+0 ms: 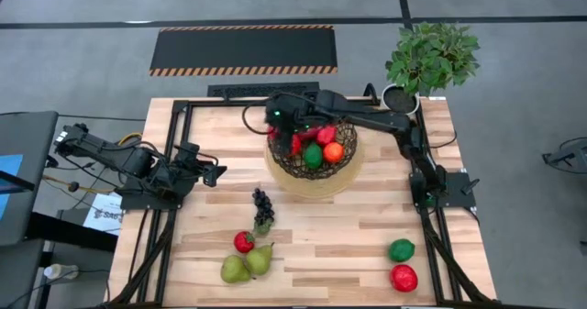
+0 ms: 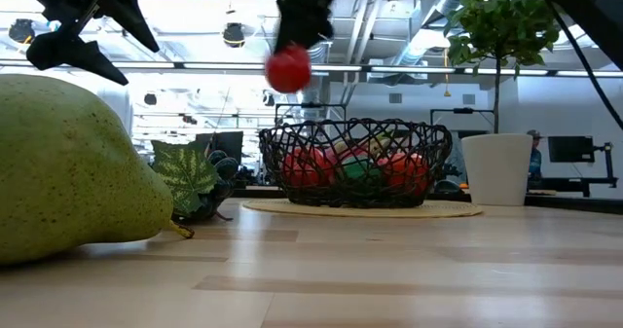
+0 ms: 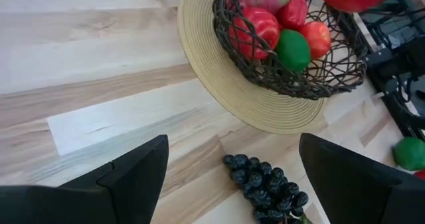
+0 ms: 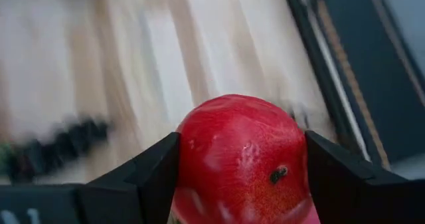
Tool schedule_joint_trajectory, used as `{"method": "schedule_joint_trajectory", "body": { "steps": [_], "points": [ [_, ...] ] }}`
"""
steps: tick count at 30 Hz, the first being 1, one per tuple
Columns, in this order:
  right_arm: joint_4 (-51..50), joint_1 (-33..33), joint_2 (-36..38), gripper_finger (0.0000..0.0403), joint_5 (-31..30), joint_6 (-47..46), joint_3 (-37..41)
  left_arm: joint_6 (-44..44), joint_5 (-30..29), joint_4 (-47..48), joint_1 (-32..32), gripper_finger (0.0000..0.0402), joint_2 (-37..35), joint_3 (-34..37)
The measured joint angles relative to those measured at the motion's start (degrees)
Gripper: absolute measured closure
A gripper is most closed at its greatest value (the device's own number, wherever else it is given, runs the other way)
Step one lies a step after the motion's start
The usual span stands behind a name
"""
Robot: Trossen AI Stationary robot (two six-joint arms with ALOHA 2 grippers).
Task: Build produce basket
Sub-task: Put the red apple into the black wire basket
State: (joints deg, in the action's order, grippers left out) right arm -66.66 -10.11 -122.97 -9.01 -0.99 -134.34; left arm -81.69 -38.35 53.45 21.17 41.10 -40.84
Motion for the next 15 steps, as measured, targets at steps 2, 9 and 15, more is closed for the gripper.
{"method": "schedule_joint_trajectory", "body": {
  "steps": [2, 9, 15],
  "points": [
    [-5.7, -0.5, 0.5, 0.0125, -0.1, -0.6, 0.0, 0.0, 0.0, -0.1, 0.0, 0.0077, 0.0, 0.0],
    [-11.6, 0.1, 0.0, 0.0125, 2.5, -1.7, 3.0, 0.4, 0.0, -0.1, 0.0, 0.0077, 0.0, 0.0],
    [-5.6, 1.6, 0.1, 0.0125, 4.2, -2.9, 11.1, 0.4, 0.0, 0.2, 0.0, 0.0077, 0.0, 0.0]
  ]
}}
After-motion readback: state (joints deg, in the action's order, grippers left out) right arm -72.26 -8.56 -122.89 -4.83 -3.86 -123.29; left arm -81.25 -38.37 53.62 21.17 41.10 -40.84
